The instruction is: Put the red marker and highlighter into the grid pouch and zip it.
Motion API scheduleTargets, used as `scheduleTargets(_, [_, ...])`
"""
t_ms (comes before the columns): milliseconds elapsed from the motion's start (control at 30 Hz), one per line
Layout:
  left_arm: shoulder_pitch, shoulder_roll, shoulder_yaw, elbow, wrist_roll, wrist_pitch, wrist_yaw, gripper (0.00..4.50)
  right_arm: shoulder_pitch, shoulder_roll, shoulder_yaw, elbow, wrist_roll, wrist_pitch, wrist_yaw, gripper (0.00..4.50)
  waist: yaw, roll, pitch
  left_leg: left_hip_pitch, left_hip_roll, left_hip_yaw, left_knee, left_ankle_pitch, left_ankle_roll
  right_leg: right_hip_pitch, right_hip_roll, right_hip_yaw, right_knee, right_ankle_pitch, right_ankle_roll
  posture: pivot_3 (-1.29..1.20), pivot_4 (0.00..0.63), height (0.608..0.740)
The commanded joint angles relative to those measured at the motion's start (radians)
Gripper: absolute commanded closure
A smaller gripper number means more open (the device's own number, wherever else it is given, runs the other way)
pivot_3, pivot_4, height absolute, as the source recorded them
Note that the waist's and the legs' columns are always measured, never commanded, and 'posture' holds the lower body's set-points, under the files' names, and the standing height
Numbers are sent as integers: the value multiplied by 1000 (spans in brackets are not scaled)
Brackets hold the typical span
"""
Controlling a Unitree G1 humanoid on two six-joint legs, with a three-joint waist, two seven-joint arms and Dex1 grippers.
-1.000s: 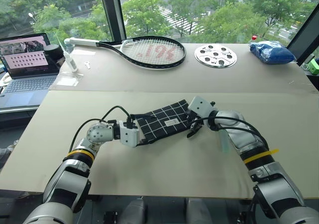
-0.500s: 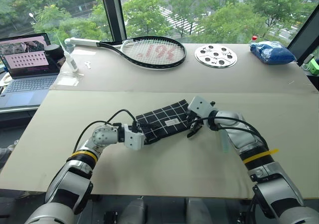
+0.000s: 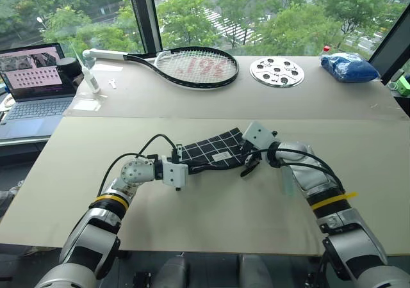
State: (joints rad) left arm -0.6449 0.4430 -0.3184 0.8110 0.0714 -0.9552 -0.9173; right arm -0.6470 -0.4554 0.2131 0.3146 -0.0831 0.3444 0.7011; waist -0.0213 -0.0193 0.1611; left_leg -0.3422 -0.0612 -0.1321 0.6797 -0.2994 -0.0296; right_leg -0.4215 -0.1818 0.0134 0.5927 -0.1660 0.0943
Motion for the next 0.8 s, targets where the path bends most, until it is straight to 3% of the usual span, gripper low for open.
scheduleTargets(33, [42, 24, -3, 12, -10, 25, -41, 4500, 2, -19, -71, -59, 65, 109, 27, 2743, -2, 0, 0, 0, 0, 0, 0, 0, 0, 0, 0, 0, 0, 0, 0, 0, 150, 740])
scheduleTargets(133, [43, 21, 14, 6, -33, 48, -45, 4500, -30, -13, -186, -114, 166, 208, 15, 1679, -10, 0, 0, 0, 0, 0, -1, 0, 0, -1, 0, 0, 0, 0, 0, 0, 150, 740])
scheduleTargets(267, [50, 9, 45, -23, -88, 104, -57, 4500, -89, -39, -394, -262, 411, 461, 52, 332, -16, 0, 0, -1, 0, 0, -1, 0, 0, -2, 0, 0, 0, 0, 0, 0, 150, 740])
scheduleTargets(467, [69, -8, 112, -109, -194, 242, -73, 4500, -19, -149, -506, -403, 552, 613, 73, 332, -16, 1, 0, -3, 0, -1, -1, -1, 2, -3, 0, 0, 0, 0, 0, 0, 150, 740])
scheduleTargets(633, [88, -32, 158, -196, -265, 359, -83, 4500, 180, -145, -413, -562, 570, 655, 40, 332, -16, 1, 1, -4, 0, -1, 0, -1, 2, -3, 0, 0, -1, 0, 0, 0, 150, 740])
scheduleTargets(800, [94, -46, 182, -277, -305, 453, -94, 4500, 231, -65, -289, -569, 500, 603, -46, 332, -24, 1, 1, -5, 0, -1, 0, -1, 2, -5, 0, 0, 0, 0, 0, 0, 150, 740])
